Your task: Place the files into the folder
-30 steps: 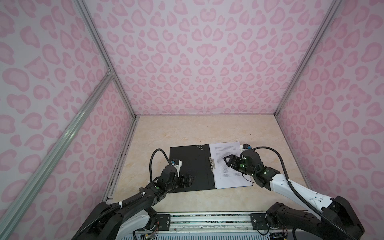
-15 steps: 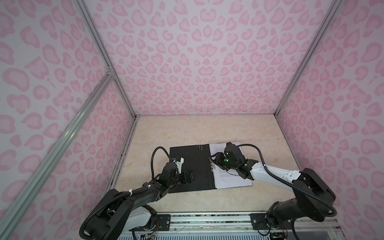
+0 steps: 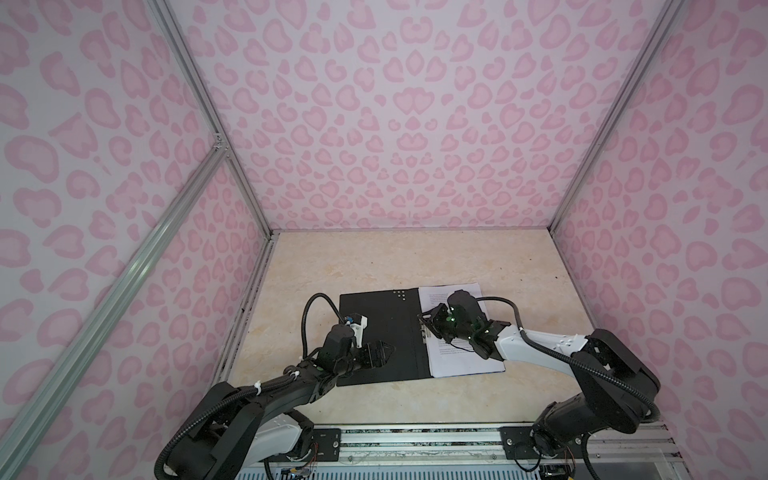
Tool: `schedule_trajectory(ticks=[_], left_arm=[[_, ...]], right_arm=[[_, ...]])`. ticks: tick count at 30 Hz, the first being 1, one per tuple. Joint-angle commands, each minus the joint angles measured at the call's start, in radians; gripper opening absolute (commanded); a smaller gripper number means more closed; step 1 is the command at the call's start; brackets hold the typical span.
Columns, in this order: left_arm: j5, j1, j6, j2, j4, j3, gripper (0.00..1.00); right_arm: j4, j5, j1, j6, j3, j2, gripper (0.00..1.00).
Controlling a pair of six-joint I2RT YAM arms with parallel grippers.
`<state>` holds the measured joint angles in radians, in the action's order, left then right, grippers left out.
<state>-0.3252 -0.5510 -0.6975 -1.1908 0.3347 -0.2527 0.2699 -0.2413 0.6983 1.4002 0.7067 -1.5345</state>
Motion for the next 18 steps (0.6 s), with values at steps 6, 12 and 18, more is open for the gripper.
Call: schedule_trajectory(ticks=[6, 12, 18], left_arm=[[-0.001, 0.0, 0.001, 0.022, -0.072, -0.001, 0.97], [0.002, 0.0, 0.006, 0.027, -0.079, -0.003, 0.97], [-0.005, 0.0, 0.007, 0.023, -0.078, -0.005, 0.97]], right_arm=[[0.035, -0.001, 0.0, 0.067, -0.025, -0.02, 0.26], [0.038, 0.003, -0.002, 0.076, -0.017, -0.03, 0.24], [0.054, 0.007, -0.005, 0.095, -0.03, -0.035, 0.24]])
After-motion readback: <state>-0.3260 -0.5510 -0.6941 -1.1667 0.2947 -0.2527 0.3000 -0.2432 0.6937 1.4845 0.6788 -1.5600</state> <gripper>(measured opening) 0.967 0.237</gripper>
